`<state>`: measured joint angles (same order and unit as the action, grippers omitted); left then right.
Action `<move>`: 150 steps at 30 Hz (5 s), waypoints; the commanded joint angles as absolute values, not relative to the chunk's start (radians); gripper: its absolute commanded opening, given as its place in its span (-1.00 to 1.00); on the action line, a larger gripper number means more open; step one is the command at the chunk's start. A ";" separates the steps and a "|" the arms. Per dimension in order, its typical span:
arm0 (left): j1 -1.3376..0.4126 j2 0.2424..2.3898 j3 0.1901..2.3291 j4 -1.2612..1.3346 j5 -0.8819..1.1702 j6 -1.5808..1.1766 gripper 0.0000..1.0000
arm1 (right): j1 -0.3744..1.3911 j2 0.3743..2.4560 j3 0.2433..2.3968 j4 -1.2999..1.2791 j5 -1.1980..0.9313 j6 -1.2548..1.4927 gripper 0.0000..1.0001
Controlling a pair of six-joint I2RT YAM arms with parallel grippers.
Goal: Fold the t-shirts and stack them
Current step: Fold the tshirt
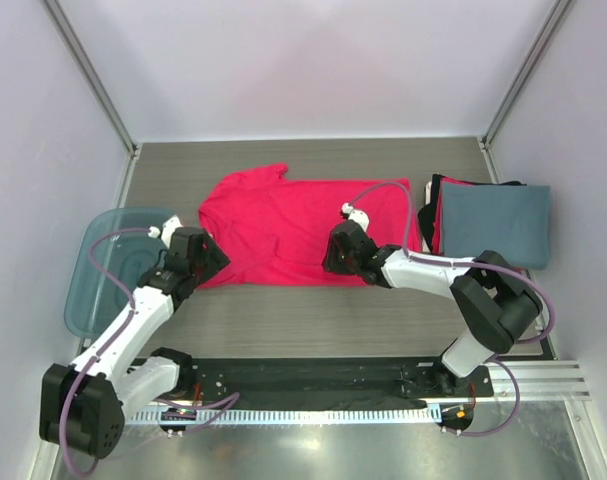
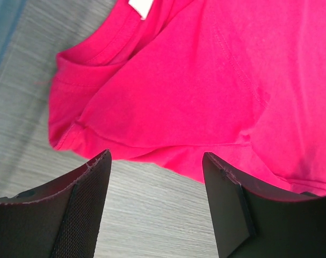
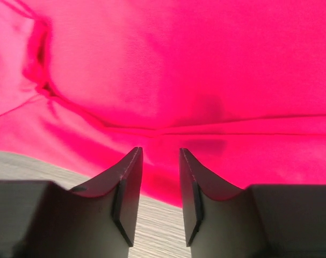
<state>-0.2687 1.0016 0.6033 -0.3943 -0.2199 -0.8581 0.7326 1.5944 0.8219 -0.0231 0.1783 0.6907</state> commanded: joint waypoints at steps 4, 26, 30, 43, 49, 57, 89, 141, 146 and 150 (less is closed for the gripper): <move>-0.270 0.976 0.577 -0.466 -0.271 -0.949 0.33 | 0.730 1.540 0.812 -0.041 0.239 0.692 -0.42; -0.213 1.281 0.554 -0.305 -0.410 -1.002 -0.27 | 0.715 1.583 0.765 -0.158 0.377 0.709 -0.67; -0.183 1.201 0.516 -0.294 -0.420 -1.002 -0.43 | 0.689 1.572 0.736 -0.172 0.374 0.719 -0.72; -0.169 1.128 0.537 -0.313 -0.384 -0.905 -0.11 | 0.680 1.459 0.811 -0.238 0.365 0.658 -0.21; -0.182 1.017 0.564 -0.325 -0.334 -0.841 0.29 | 0.594 1.447 0.859 -0.302 0.376 0.640 -0.17; -0.308 1.028 0.682 -0.316 -0.296 -0.793 0.53 | 0.419 1.468 0.910 -0.390 0.452 0.684 0.01; -0.377 1.672 0.971 -0.248 -0.157 -0.696 0.44 | 0.298 1.691 1.032 -0.495 0.650 0.811 -0.96; -0.124 1.874 1.454 -0.158 -0.158 -0.680 0.99 | 0.144 2.043 1.678 -0.341 0.385 0.502 0.22; -0.092 2.133 1.714 -0.158 -0.087 -0.655 0.87 | 0.129 2.143 1.767 -0.339 0.365 0.471 0.20; -0.091 2.261 1.871 -0.133 -0.040 -0.594 0.80 | 0.114 2.195 1.807 -0.339 0.351 0.453 0.07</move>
